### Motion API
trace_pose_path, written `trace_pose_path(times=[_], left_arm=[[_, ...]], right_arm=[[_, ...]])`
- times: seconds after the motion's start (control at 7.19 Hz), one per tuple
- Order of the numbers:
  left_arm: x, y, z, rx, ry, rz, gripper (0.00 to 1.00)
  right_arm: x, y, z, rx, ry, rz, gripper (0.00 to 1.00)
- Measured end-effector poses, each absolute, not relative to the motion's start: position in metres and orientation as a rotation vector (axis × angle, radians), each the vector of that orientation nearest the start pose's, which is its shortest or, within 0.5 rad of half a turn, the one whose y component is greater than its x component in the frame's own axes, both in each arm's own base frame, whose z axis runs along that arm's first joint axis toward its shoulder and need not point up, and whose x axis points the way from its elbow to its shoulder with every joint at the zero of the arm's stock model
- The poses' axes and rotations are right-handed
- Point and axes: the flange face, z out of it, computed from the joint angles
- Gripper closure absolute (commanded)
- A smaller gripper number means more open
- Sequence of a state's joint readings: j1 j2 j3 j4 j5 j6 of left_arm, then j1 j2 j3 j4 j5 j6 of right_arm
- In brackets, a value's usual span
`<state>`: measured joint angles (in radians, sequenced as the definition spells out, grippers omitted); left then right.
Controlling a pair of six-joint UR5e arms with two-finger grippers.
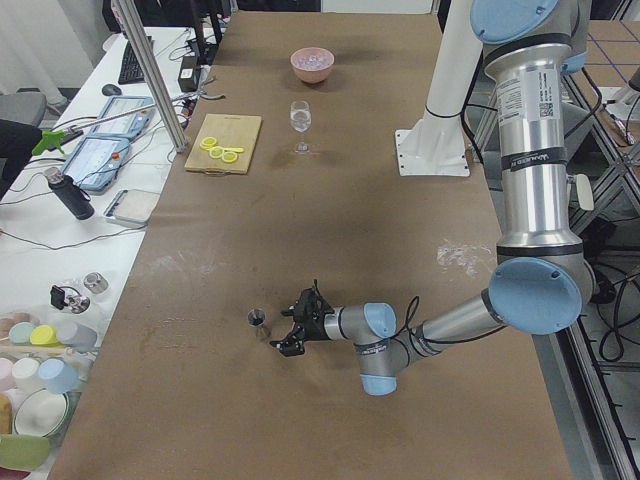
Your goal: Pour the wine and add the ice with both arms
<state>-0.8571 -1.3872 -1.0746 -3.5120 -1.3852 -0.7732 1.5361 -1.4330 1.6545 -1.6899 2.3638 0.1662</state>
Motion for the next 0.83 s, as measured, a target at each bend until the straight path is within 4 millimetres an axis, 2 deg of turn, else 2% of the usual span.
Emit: trace_pose_path(times=[0.28, 0.56, 0.83], left_arm=[[0.069, -0.346, 0.755, 0.964, 0.788, -0.159, 0.03], [-0.003, -0.355, 0.735, 0.861, 0.829, -0.192, 0.03], [-0.066, -0.371, 0.703, 0.774, 0.822, -0.187, 0.02]], right_arm=[[0.054, -0.543, 0.564, 0.025, -0.782, 0.077, 0.00], [0.059, -0.543, 0.555, 0.032, -0.775, 0.078, 0.00], [0.060, -0.543, 0.551, 0.034, -0.774, 0.078, 0.00]])
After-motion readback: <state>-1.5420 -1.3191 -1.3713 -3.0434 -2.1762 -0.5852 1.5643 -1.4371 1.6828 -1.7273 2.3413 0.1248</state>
